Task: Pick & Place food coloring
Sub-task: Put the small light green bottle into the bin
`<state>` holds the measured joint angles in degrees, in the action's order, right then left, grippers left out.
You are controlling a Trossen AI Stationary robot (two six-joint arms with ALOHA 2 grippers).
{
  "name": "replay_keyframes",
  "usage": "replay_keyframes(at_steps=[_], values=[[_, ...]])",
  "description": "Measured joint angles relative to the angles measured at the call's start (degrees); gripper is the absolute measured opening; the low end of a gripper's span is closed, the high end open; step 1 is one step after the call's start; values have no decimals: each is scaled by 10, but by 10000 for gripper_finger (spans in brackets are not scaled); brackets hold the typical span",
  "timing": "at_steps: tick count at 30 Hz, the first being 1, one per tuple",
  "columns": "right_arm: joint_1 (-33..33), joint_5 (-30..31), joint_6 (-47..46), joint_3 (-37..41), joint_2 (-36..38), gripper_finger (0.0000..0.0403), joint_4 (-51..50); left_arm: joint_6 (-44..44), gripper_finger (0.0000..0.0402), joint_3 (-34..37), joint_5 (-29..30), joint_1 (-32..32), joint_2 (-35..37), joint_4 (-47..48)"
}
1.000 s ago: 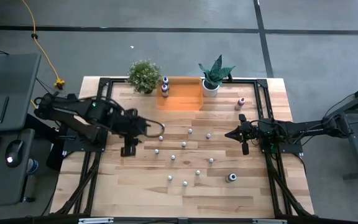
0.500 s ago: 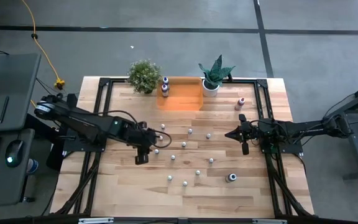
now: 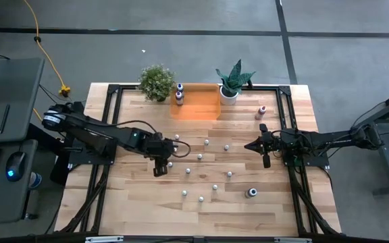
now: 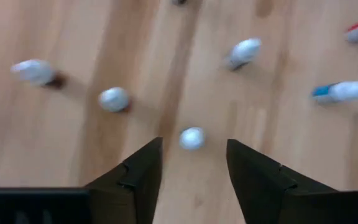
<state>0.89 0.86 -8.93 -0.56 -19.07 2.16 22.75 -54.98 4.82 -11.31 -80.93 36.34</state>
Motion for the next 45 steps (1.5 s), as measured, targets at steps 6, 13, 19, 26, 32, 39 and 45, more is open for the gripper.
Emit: replay_keyframes(at_steps=[6, 13, 19, 26, 32, 39, 45], values=[[0, 0, 0, 0, -1, 0, 2, -16, 246, 0, -29, 2, -20, -10], [0, 0, 0, 0, -1, 0, 2, -58, 266, 15, -43, 2, -27, -32], [0, 0, 0, 0, -1, 0, 2, -90, 254, 35, -16, 1, -27, -36], [0, 0, 0, 0, -1, 0, 2, -105, 248, 42, -19, 1, -45, -41], [0, 0, 0, 0, -1, 0, 2, -105, 248, 42, -23, 1, -70, -79], [0, 0, 0, 0, -1, 0, 2, -105, 248, 42, -23, 1, -72, -83], [0, 0, 0, 0, 0, 0, 2, -105, 248, 42, -23, 1, -72, -79]])
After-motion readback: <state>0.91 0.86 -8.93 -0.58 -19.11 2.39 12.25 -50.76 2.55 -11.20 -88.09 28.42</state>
